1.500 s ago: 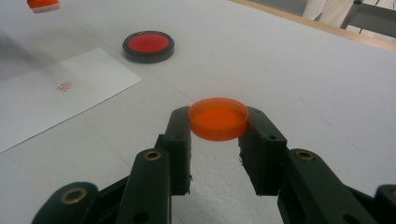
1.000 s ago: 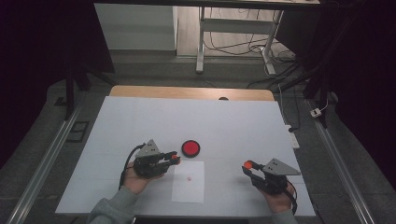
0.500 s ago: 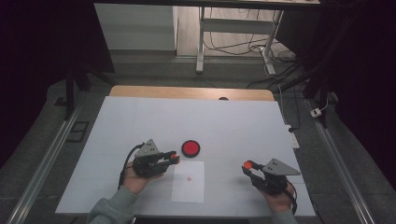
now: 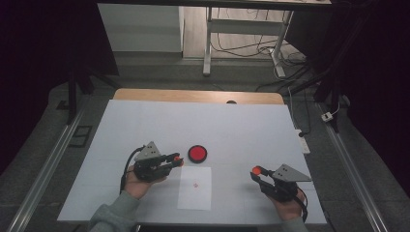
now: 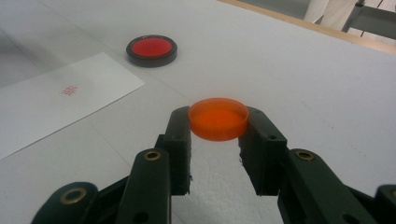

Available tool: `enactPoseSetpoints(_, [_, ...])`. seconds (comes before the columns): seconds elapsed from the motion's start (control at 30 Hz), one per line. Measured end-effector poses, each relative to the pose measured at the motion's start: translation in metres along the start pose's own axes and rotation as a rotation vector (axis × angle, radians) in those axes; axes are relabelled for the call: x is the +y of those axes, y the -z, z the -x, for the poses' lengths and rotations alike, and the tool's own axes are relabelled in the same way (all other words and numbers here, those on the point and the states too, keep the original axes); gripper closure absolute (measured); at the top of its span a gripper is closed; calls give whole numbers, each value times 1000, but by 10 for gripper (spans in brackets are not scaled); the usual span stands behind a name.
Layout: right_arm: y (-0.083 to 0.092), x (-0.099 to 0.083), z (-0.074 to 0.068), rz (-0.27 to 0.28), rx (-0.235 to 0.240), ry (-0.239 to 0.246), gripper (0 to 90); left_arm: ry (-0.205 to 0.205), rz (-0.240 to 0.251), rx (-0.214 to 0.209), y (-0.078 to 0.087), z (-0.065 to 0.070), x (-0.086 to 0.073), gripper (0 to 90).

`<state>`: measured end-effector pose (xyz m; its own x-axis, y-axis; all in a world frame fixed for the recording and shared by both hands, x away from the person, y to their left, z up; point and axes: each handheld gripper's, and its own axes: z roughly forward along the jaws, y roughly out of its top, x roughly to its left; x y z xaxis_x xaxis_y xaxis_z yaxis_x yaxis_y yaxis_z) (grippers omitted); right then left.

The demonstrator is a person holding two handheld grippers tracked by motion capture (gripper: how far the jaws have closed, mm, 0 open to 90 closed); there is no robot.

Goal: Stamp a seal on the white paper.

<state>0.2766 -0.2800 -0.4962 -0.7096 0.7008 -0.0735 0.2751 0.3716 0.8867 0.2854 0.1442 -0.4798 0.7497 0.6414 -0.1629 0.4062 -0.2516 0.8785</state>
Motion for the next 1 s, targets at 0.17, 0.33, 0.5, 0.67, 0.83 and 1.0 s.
enactPoseSetpoints(0.17, [-1, 0, -1, 2, 4, 5, 642, 8, 9, 11, 4, -4, 1, 728])
enactPoseSetpoints(0.33, [-1, 0, -1, 0, 5, 6, 642, 20, 12, 25, 8, -10, 0, 728])
enactPoseSetpoints(0.5, [-2, 0, -2, 2, 8, 4, 642, 32, 15, 49, 12, -17, -1, 728])
enactPoseSetpoints(0.67, [-2, 0, -2, 3, 9, 4, 641, 45, 14, 62, 15, -22, -3, 728])
enactPoseSetpoints(0.83, [-2, 1, -3, 0, 11, 6, 642, 48, 13, 71, 16, -25, -4, 728])
enactPoseSetpoints(1.0, [-6, 3, -7, 3, 26, 15, 641, 49, 16, 70, 17, -25, -4, 728])
